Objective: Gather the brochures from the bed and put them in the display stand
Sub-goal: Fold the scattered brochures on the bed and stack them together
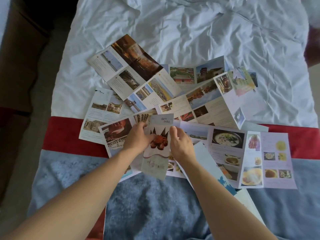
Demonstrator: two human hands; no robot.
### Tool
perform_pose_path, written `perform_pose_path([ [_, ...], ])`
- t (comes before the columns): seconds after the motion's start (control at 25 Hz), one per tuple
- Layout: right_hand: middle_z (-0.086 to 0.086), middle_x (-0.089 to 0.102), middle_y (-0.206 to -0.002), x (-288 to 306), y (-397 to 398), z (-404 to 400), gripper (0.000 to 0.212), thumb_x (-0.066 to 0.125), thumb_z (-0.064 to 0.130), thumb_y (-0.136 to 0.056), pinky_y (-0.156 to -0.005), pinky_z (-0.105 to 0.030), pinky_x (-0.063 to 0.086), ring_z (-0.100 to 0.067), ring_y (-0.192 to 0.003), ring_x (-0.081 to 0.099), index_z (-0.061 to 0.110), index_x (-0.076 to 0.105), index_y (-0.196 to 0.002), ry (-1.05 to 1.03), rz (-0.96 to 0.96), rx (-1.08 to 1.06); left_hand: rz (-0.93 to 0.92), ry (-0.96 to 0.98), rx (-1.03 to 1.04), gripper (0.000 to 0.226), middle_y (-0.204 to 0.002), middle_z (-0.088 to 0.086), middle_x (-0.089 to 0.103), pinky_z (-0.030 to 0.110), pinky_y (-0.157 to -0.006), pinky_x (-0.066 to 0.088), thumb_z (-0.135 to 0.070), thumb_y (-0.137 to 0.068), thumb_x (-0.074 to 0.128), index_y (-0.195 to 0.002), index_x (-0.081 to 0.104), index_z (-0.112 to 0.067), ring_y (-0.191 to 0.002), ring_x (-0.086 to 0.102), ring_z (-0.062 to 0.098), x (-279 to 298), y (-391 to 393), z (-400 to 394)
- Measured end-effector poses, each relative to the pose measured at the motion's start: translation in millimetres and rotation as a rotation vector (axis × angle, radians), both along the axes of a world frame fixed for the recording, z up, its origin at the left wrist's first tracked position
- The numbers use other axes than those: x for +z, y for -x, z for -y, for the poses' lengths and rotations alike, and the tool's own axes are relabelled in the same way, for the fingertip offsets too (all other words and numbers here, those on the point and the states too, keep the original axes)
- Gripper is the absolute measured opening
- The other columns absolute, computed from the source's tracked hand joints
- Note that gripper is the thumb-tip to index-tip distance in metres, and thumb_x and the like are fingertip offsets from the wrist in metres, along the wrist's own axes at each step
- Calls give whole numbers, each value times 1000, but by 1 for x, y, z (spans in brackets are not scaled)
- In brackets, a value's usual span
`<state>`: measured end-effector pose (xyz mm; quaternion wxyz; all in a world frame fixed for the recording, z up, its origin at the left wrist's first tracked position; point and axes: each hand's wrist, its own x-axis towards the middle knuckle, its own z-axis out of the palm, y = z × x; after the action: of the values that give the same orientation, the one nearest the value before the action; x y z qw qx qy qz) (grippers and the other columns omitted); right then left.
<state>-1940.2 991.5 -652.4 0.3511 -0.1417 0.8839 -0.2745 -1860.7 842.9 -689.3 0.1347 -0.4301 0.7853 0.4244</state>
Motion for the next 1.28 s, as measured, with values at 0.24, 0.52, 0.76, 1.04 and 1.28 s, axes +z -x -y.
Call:
perform_pose_path([
  [0.24,-12,63,-124,-22,-2,-22,40,39,40,-104,-81,-33,43,-26,-98,58,14,50,-133,-1,74,-124,40,145,26,41,-116,-3,65,29,-60,40,-44,-87,64,-120,51,-24,-89,58,19,-6,10,-20],
  [0.52,-23,53,-140,-21,-5,-23,43,43,36,-103,-90,-40,38,-40,-124,50,3,52,-129,-46,103,-40,25,175,50,42,-113,-3,67,33,-72,50,-37,-88,66,-125,51,-21,-95,65,23,-5,12,-25],
  [0.76,-14,46,-149,-18,-7,-25,66,54,49,-95,-107,-44,39,-31,-135,45,15,40,-150,-81,100,-38,65,29,171,11,-99,1,63,28,-60,40,-21,-91,57,-101,56,-20,-83,59,19,-7,15,-14],
  [1.04,-14,50,-140,-13,-3,-15,63,54,44,-94,-102,-48,47,-35,-124,53,16,38,-148,-243,-17,51,70,139,418,11,-93,2,59,27,-49,39,-10,-96,41,-101,48,-17,-71,57,14,1,-10,42],
  [1.28,-11,49,-141,-10,0,-14,63,52,47,-93,-107,-50,40,-33,-129,49,14,37,-145,-433,-132,41,22,149,463,16,-99,4,61,30,-52,40,-10,-91,45,-103,53,-19,-82,60,24,3,-24,68],
])
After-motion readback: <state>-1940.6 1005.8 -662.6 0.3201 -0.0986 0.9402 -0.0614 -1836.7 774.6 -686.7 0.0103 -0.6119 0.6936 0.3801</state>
